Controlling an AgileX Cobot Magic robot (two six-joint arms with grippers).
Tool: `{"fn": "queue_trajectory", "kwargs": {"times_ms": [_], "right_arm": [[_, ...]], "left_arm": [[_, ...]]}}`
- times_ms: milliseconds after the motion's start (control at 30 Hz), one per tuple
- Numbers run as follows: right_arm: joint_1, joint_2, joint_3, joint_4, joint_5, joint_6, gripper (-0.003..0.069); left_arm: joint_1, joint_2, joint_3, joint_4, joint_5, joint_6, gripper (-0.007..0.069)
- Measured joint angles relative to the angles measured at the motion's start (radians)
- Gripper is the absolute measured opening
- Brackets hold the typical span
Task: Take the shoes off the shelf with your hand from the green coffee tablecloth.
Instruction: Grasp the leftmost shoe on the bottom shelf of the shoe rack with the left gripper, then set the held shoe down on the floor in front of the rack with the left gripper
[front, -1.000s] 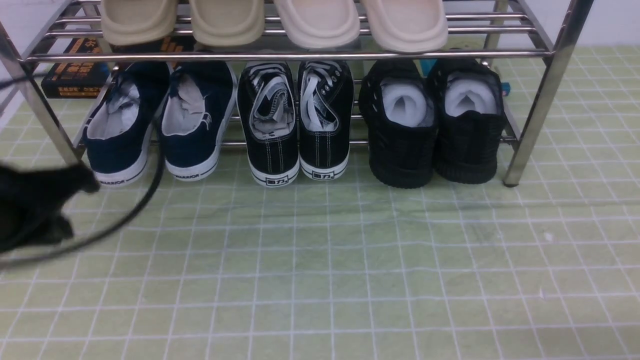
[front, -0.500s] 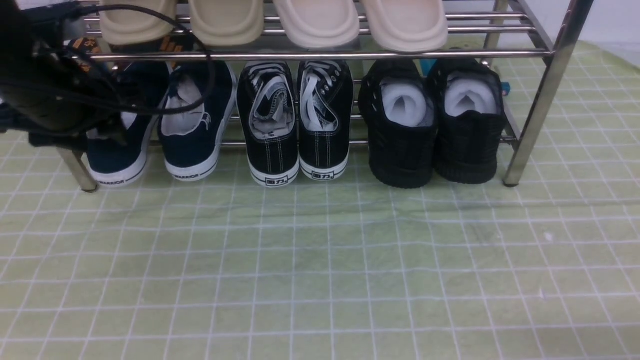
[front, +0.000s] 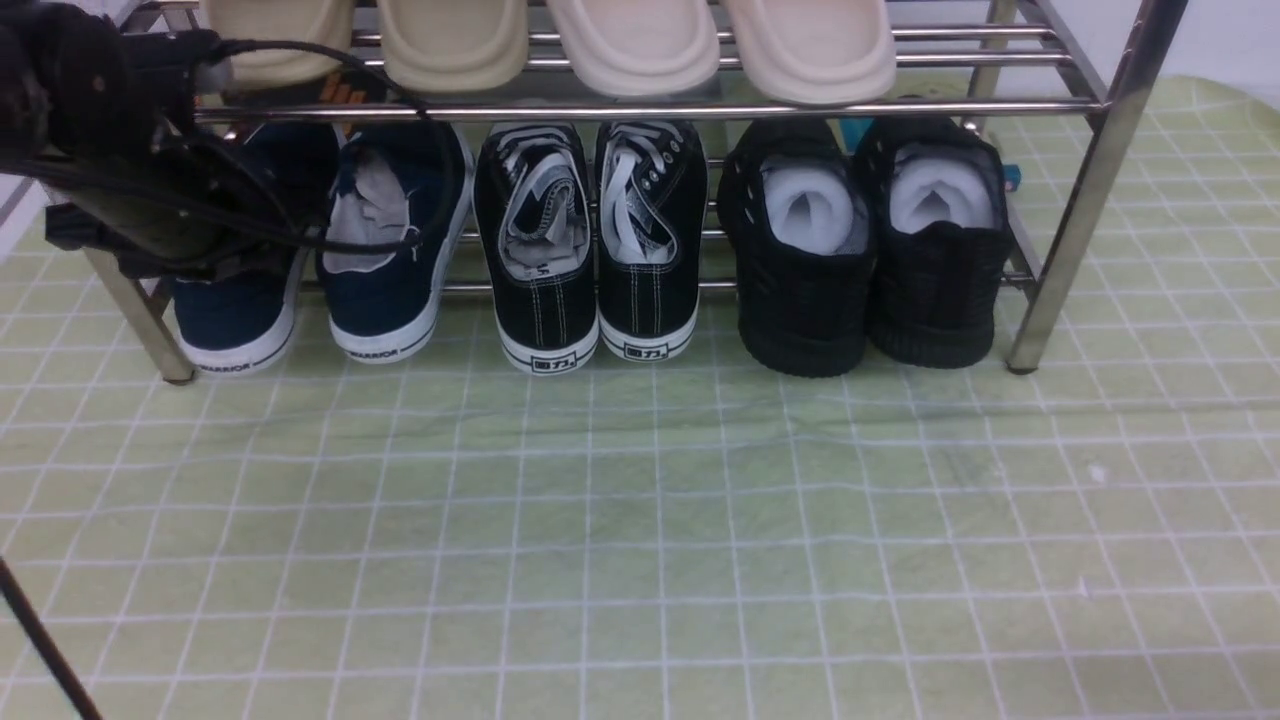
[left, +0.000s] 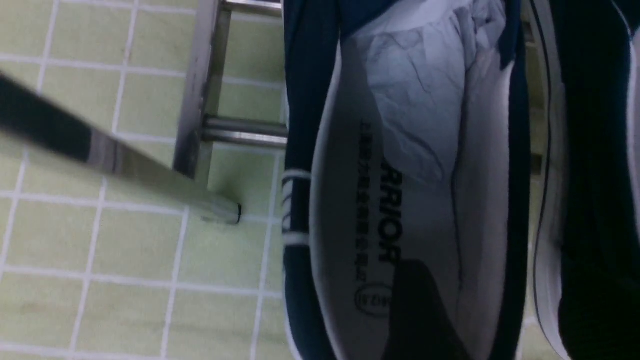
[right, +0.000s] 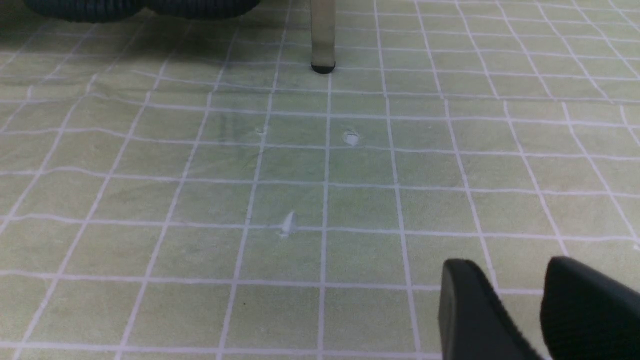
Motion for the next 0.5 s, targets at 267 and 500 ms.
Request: {"fn": "queue_trajectory", "kwargs": {"times_ms": [267,500], "right_arm": [[0.0,0.0,0.0,0.0,0.0,0.0,0.0239],[0.0,0.0,0.0,0.0,0.0,0.0,0.0239]], "left_arm": [[-0.001,0.058,0.0,0.057,-0.07,0.0,0.0399],[-0.003,0.064,-0.003,0.062,-0.064,0.0,0.0155]]}}
